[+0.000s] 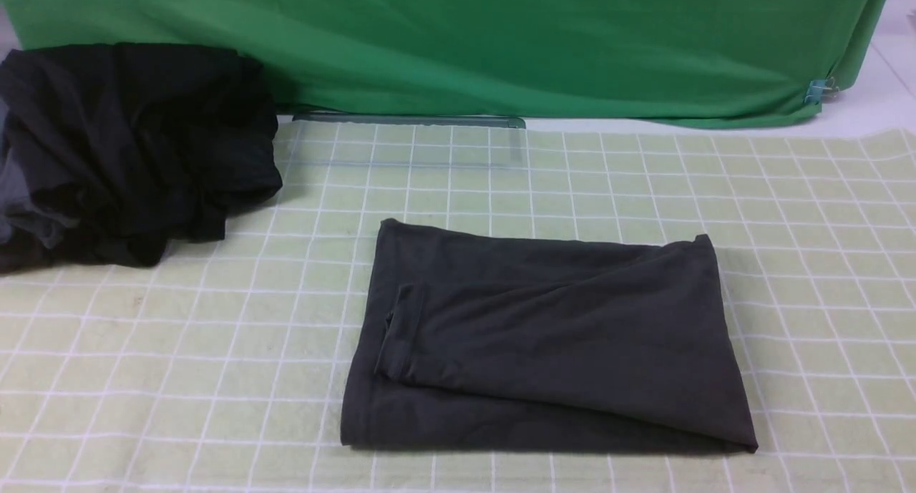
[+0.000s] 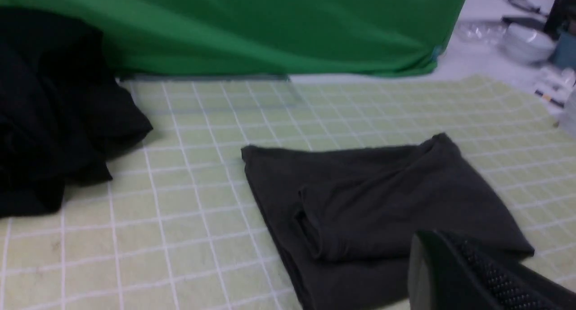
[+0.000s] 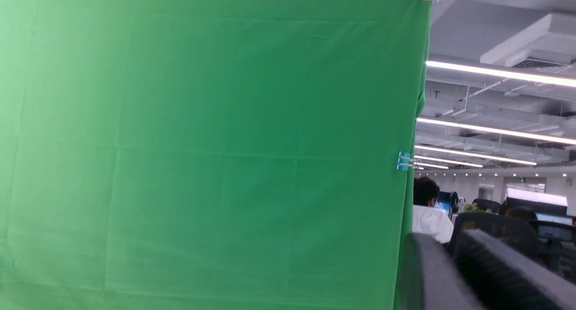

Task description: Fold a long-sleeved shirt over a green coffee tablecloth.

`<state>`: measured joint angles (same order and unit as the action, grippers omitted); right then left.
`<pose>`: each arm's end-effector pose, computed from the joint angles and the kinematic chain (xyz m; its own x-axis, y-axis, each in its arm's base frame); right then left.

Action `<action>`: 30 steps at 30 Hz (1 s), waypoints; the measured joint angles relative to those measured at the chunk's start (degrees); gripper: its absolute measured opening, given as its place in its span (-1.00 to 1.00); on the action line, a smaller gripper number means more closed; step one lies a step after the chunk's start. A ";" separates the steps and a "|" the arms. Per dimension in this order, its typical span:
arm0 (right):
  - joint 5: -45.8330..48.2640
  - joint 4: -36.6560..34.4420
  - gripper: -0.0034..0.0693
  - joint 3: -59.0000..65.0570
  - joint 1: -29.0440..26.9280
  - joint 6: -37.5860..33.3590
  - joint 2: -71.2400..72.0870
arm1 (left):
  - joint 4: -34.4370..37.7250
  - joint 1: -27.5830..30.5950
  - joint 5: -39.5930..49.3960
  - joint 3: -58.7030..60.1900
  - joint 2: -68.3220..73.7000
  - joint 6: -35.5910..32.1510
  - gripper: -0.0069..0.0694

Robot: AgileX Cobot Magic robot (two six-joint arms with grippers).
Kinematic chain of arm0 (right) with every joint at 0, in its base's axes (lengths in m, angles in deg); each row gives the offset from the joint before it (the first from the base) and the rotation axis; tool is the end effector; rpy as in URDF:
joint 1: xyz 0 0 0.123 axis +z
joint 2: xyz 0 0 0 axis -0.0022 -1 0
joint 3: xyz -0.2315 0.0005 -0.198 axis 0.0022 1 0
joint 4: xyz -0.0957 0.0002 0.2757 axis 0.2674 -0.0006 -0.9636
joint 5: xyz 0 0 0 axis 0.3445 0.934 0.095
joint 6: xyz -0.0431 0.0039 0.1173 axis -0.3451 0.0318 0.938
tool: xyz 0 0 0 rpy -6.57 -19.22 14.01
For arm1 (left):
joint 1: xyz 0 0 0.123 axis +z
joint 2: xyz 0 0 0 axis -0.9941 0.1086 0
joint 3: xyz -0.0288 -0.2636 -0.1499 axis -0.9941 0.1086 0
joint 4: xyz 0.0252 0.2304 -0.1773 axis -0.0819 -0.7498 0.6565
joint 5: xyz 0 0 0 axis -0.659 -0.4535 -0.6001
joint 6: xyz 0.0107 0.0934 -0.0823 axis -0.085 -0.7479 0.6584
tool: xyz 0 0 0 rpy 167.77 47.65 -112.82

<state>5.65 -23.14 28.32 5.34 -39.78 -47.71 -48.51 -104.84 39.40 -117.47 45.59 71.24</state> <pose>0.0515 0.0047 0.3807 0.4849 -0.0148 -0.8744 -0.0628 0.9967 -0.0517 0.0644 -0.0311 0.3537 -0.2135 -0.1161 -0.9700 0.3690 0.9098 -0.1902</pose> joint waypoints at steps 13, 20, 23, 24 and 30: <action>0.32 0.00 -0.57 0.00 0.00 0.00 0.00 | 2.43 0.00 -6.29 0.73 -3.24 0.10 -0.81; 0.32 0.00 -0.52 0.00 0.00 0.00 0.00 | 0.11 0.00 -7.08 1.06 -3.22 -1.42 -0.81; 0.72 0.00 -0.49 0.00 0.00 0.00 0.00 | -0.99 2.74 -13.05 4.71 -4.51 -5.84 -0.81; 0.73 0.00 -0.48 0.00 0.00 0.00 0.00 | -0.92 3.07 -13.47 5.43 -4.85 -6.22 -0.81; 1.57 0.00 -0.46 0.00 0.00 0.00 0.00 | -0.30 14.85 -23.04 20.74 -8.82 -11.41 -0.81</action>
<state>7.22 -23.14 28.32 5.34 -39.78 -47.71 -48.81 -89.99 16.37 -96.73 36.77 59.84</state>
